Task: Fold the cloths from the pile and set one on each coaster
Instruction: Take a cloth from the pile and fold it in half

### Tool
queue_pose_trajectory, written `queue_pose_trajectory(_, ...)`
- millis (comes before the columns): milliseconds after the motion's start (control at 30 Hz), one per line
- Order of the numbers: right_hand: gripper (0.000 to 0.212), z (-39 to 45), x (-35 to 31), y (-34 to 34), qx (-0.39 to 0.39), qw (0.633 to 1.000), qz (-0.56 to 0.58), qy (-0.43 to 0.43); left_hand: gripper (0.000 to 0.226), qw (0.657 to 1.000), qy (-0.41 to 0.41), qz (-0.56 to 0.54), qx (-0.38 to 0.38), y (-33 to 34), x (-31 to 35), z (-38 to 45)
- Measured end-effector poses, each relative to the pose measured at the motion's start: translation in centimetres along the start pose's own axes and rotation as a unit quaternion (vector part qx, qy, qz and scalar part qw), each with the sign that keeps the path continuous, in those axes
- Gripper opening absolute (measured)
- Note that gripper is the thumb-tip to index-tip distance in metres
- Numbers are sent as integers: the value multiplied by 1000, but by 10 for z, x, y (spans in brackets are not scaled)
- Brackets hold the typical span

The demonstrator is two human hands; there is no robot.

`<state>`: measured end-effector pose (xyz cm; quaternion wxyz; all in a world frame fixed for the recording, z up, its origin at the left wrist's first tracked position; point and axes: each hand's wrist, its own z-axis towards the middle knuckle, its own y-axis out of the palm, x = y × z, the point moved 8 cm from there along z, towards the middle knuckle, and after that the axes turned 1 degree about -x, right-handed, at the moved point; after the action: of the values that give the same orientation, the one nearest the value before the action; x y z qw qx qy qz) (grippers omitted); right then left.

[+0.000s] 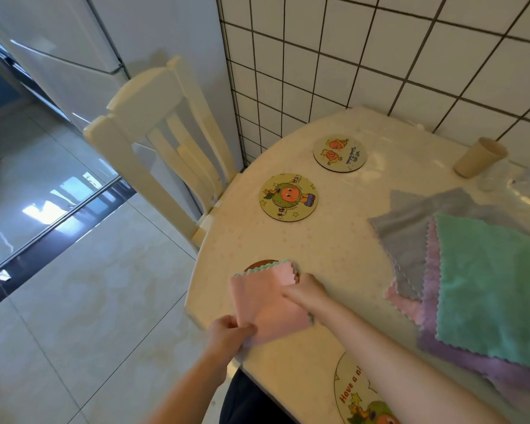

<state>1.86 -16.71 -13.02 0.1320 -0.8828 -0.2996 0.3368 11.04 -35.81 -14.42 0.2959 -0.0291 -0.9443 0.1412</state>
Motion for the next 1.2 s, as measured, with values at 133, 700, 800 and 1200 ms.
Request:
queue_pose_trajectory(133, 10, 1, -3, -4, -21, 1000, -1, -5, 28, 999, -6, 38, 12, -3, 0, 6)
queue_pose_trajectory(700, 21, -11, -27, -31, -166, 940, 297, -9, 31, 959, -21, -172, -226, 6, 58, -6)
queue_pose_trajectory(800, 15, -1, -41, -65, -130, 939, 317, -34, 35, 952, -6, -180, -247, 14, 99, 6)
queue_pose_trajectory(1200, 24, 103, -76, -232, 94, 898, 428, -34, 10, 968, 139, -110, -175, 88, 335, 115)
